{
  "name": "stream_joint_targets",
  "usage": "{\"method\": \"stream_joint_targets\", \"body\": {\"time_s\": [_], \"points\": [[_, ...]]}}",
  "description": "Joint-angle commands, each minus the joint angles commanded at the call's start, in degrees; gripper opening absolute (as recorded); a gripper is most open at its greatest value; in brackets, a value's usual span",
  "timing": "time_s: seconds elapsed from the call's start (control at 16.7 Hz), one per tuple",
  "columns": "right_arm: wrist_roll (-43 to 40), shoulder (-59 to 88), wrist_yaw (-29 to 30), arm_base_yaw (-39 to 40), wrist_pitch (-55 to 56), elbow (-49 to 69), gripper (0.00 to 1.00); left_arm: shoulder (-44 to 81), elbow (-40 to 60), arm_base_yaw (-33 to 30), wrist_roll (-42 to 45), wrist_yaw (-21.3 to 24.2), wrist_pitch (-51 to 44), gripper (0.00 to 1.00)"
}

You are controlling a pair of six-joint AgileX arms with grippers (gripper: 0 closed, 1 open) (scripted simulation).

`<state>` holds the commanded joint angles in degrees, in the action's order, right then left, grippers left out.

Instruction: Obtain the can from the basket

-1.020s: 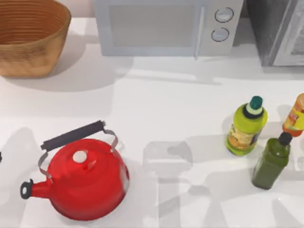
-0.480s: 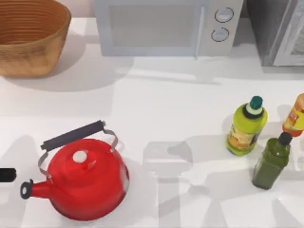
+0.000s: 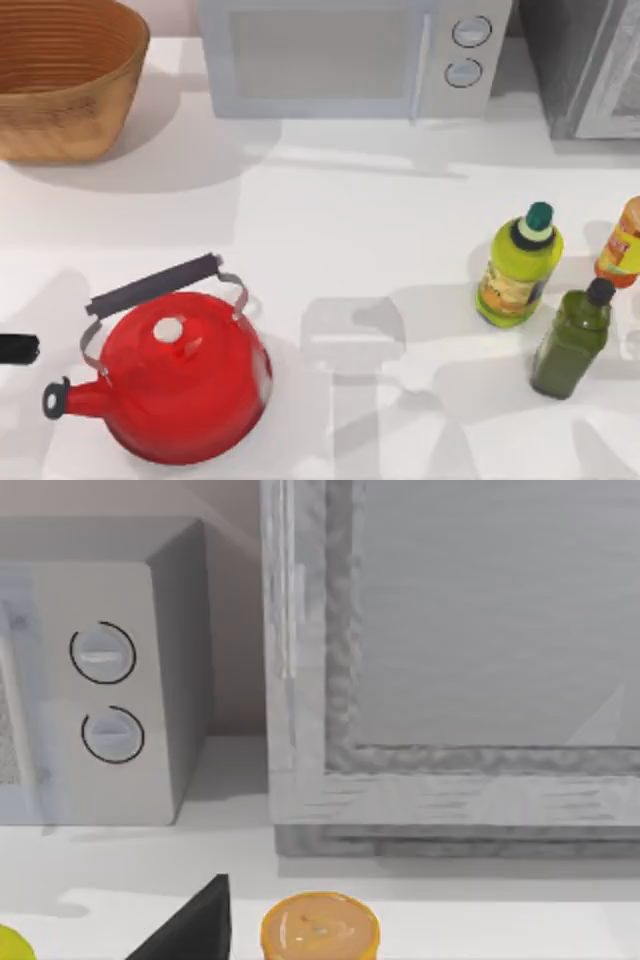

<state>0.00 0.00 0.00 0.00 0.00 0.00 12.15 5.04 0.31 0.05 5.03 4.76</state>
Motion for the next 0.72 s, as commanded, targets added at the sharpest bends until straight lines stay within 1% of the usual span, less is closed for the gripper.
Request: {"method": "stream_joint_targets", "body": {"time_s": [0.12,0.3,0.48,0.72], "points": [[0.0,0.0,0.0,0.0,0.0,0.0,1.0,8.0,3.7,-0.2,0.0,3.9,3.6,0.0],[0.0,0.0,0.0,0.0,0.0,0.0,1.0,22.7,10.8,-0.9,0.2,11.4,10.5,0.0],[0.0,0.0,0.0,0.0,0.0,0.0,1.0,39.6,19.2,-2.2,0.4,20.3,19.0,0.0],[0.0,0.0,0.0,0.0,0.0,0.0,1.0,63.8,31.6,-4.5,0.8,33.6,31.8,0.0]]}}
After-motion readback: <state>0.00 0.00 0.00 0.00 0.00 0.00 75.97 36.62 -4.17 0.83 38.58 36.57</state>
